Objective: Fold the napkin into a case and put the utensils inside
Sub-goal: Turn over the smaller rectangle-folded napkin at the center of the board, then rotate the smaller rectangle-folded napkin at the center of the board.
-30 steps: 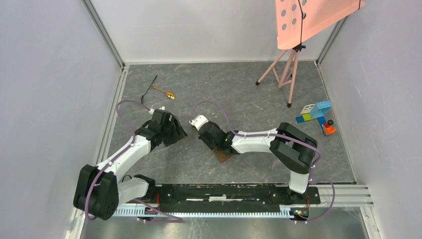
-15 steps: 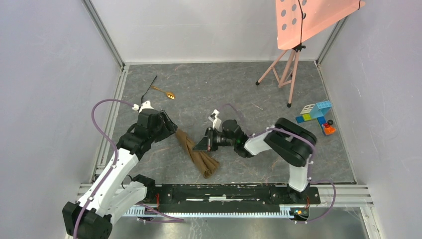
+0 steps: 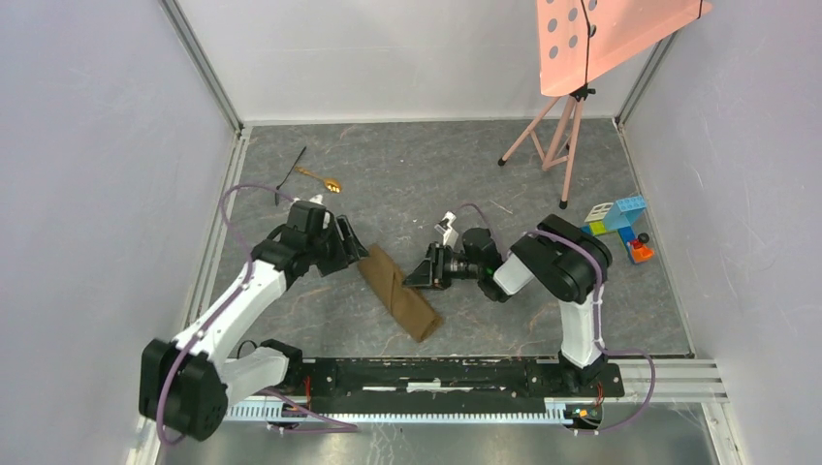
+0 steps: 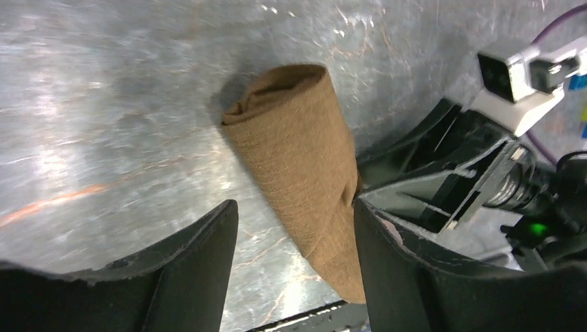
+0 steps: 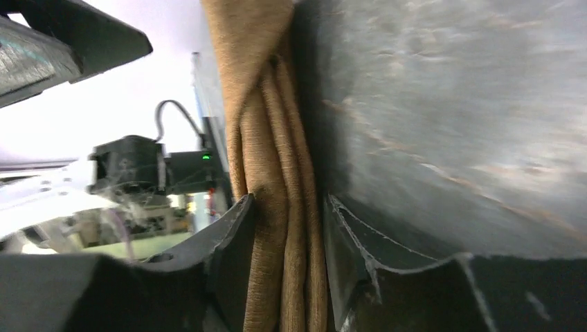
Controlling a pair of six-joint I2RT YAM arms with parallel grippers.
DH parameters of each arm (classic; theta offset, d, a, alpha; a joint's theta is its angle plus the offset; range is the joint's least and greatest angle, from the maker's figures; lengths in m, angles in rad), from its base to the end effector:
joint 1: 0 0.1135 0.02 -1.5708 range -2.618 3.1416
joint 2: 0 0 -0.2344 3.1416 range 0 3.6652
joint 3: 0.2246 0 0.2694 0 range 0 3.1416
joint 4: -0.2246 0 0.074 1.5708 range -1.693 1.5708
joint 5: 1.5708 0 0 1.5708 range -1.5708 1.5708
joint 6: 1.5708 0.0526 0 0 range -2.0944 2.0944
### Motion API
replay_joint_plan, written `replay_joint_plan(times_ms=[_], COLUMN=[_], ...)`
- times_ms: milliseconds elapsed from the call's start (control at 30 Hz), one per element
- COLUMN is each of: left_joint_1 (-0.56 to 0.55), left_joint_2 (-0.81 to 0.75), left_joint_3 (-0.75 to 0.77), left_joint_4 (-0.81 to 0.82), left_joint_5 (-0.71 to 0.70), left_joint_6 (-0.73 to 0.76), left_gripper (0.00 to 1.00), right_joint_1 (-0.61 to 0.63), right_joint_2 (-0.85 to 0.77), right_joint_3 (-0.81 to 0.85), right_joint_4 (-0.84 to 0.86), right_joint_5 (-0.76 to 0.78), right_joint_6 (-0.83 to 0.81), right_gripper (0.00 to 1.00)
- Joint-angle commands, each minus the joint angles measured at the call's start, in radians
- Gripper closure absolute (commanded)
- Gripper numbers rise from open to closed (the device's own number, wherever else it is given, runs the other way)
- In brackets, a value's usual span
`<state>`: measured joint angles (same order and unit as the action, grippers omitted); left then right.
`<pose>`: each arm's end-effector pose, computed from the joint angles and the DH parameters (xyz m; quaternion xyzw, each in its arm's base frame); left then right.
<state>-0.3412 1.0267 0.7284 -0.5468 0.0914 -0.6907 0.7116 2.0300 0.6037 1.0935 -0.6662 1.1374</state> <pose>0.2351 -0.0886 0.1997 -0.1464 0.9225 -0.2121 0.2873 0.2288 0.2402 0.0347 -0.0228 0.7924 0.5981 0.1176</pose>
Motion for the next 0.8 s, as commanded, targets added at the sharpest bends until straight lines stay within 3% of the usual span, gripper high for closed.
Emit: replay_joint_plan(times_ms=[0, 100, 233, 433, 533, 633, 767], left_joint_1=[0.004, 0.005, 0.005, 0.004, 0.004, 0.005, -0.007], left_joint_2=[0.123, 0.178, 0.282, 0.443, 0.512, 0.536, 0.496], left_joint_3=[0.031, 0.033, 0.049, 0.071, 0.097, 0.099, 0.088], left_joint_4=[0.171, 0.237, 0.312, 0.395, 0.357, 0.325, 0.28], left_joint_5=[0.267, 0.272, 0.311, 0.306, 0.196, 0.082, 0.07], left_joint_6=[0.005, -0.023, -0.052, -0.08, -0.055, -0.028, -0.016], left_gripper=[0.32, 0.32, 0.33, 0.34, 0.34, 0.34, 0.34], right_joint_1=[-0.071, -0.042, 0.063, 0.217, 0.224, 0.222, 0.223], right_joint_2=[-0.201, -0.37, -0.506, -0.543, -0.56, -0.528, -0.551], right_joint_3=[0.031, 0.133, 0.184, 0.095, 0.004, -0.055, -0.027], right_joint_4=[-0.456, -0.891, -1.089, -0.968, -0.907, -0.941, -1.124], right_joint_5=[-0.037, 0.104, 0.248, 0.233, 0.28, 0.417, 0.697], right_joint_6=[-0.458, -0.744, -0.865, -0.753, -0.745, -0.796, -0.887], right_gripper=[0.47, 0.36, 0.35, 0.59, 0.68, 0.72, 0.72])
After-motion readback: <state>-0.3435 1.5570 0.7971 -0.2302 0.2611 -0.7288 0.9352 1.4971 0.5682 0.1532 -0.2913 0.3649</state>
